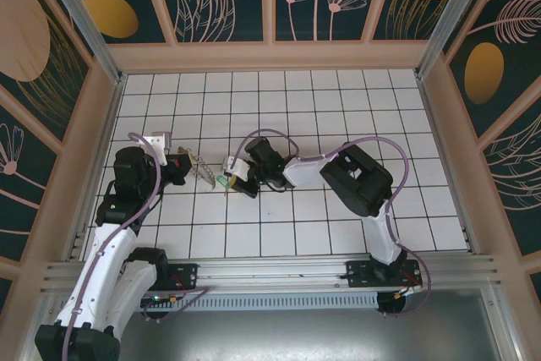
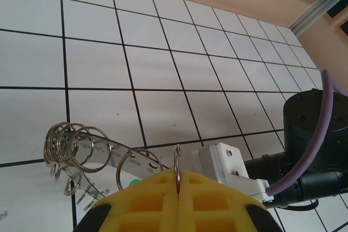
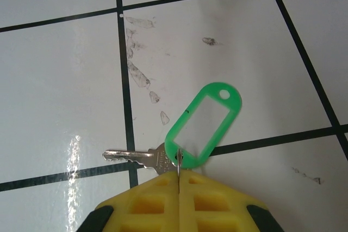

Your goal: Put the keys on the keyring

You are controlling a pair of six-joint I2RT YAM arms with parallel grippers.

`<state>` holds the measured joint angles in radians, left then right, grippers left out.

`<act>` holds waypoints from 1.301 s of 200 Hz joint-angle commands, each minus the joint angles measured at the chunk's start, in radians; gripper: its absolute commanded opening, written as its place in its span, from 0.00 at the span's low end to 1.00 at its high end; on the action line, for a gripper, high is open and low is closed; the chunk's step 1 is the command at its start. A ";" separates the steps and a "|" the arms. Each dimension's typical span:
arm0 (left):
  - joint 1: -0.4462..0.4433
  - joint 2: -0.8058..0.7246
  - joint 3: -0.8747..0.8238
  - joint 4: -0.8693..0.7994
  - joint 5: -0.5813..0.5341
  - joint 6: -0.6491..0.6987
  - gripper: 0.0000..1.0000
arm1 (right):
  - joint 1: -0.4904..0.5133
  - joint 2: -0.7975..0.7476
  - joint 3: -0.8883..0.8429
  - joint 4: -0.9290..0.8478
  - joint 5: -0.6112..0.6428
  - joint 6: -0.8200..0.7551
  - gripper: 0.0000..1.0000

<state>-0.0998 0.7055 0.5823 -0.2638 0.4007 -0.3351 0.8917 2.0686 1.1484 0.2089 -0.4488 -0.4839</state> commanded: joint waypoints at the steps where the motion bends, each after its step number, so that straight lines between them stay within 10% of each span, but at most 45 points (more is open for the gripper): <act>1: 0.006 -0.016 0.001 0.055 0.023 -0.005 0.00 | -0.003 -0.068 -0.081 0.060 0.008 0.055 0.00; 105: 0.006 0.011 0.002 0.074 0.075 0.011 0.00 | -0.010 -0.598 -0.812 0.427 0.246 0.519 0.00; 165: 0.006 0.008 -0.002 0.084 0.090 0.011 0.00 | 0.030 -0.622 -0.886 0.454 0.322 0.620 0.00; 260: 0.006 -0.004 -0.013 0.107 0.124 0.004 0.00 | 0.059 -0.848 -0.843 0.172 0.364 0.630 0.36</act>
<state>-0.0998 0.7212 0.5755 -0.2249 0.4908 -0.3347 0.9432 1.2785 0.2680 0.5053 -0.1196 0.1299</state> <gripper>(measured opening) 0.063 0.319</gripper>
